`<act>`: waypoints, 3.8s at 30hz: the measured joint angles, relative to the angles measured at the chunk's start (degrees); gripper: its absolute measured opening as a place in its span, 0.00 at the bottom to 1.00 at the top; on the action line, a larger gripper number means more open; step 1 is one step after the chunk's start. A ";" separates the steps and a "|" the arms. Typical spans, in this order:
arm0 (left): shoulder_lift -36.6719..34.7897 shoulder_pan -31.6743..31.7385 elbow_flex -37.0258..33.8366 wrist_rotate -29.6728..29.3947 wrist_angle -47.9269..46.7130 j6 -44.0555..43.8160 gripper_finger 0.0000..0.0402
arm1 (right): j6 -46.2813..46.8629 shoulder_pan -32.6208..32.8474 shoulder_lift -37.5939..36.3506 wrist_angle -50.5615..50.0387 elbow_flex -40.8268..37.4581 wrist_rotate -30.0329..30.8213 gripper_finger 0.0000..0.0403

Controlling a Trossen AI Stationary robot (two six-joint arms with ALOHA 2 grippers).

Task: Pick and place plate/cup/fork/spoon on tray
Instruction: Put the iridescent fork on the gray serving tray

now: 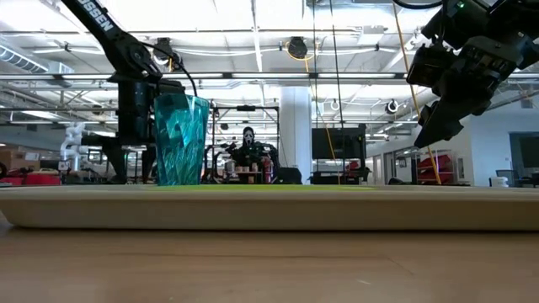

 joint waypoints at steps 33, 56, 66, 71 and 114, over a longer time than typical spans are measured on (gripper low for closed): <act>8.28 1.58 1.14 5.17 -0.05 9.31 0.04 | -2.73 -0.90 -0.02 -0.20 0.00 0.34 0.45; -18.70 -3.18 14.80 1.39 -3.53 17.24 0.03 | -1.65 -0.90 0.00 6.94 0.00 6.75 0.45; -24.43 -13.29 18.23 1.06 24.63 25.12 0.02 | -3.91 -0.92 0.02 33.66 0.00 8.24 0.45; -23.07 -19.50 18.21 0.99 32.89 28.04 0.02 | -7.70 -0.74 0.91 46.59 0.00 8.22 0.45; 17.65 -45.40 21.41 1.94 61.21 -4.72 0.03 | -10.36 -1.62 -10.20 28.03 0.00 8.18 0.45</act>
